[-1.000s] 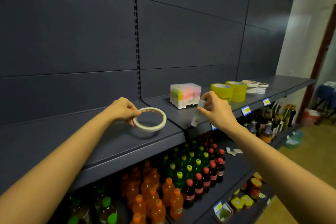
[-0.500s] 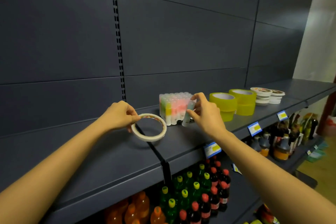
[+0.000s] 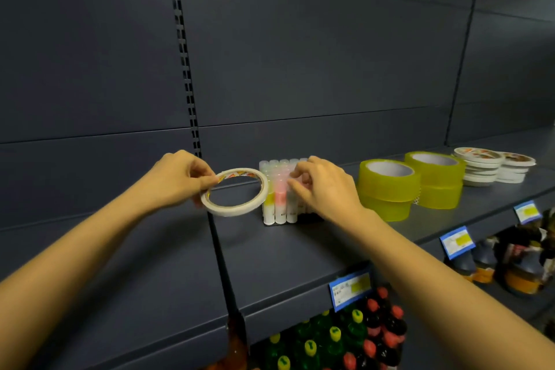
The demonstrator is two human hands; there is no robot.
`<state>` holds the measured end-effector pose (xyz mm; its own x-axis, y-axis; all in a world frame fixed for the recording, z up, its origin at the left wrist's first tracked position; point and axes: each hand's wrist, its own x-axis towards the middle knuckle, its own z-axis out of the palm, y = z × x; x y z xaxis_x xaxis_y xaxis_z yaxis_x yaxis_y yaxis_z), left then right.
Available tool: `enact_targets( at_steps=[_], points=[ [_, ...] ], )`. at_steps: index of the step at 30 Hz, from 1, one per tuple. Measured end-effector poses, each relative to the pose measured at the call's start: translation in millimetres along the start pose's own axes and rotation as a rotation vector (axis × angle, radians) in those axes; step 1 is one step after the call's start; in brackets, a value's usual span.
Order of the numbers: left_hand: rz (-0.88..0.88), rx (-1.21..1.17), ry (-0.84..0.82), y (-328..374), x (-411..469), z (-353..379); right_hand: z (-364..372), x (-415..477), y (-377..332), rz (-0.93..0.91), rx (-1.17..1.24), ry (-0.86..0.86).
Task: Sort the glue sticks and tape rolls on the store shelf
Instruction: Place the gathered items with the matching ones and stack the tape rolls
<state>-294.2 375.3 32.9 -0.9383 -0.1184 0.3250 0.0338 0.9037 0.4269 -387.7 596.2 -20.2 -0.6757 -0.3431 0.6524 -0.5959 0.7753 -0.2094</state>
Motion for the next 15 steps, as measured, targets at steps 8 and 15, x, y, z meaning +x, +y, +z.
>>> enact_targets(
  at_steps=[8, 15],
  points=[
    [-0.019, 0.084, 0.098, 54, 12, 10, -37, 10, 39, -0.191, -0.027, -0.178],
    [-0.009, 0.116, 0.168, 146, 41, 60, -92, 2, 140, -0.217, -0.028, -0.156]
  ],
)
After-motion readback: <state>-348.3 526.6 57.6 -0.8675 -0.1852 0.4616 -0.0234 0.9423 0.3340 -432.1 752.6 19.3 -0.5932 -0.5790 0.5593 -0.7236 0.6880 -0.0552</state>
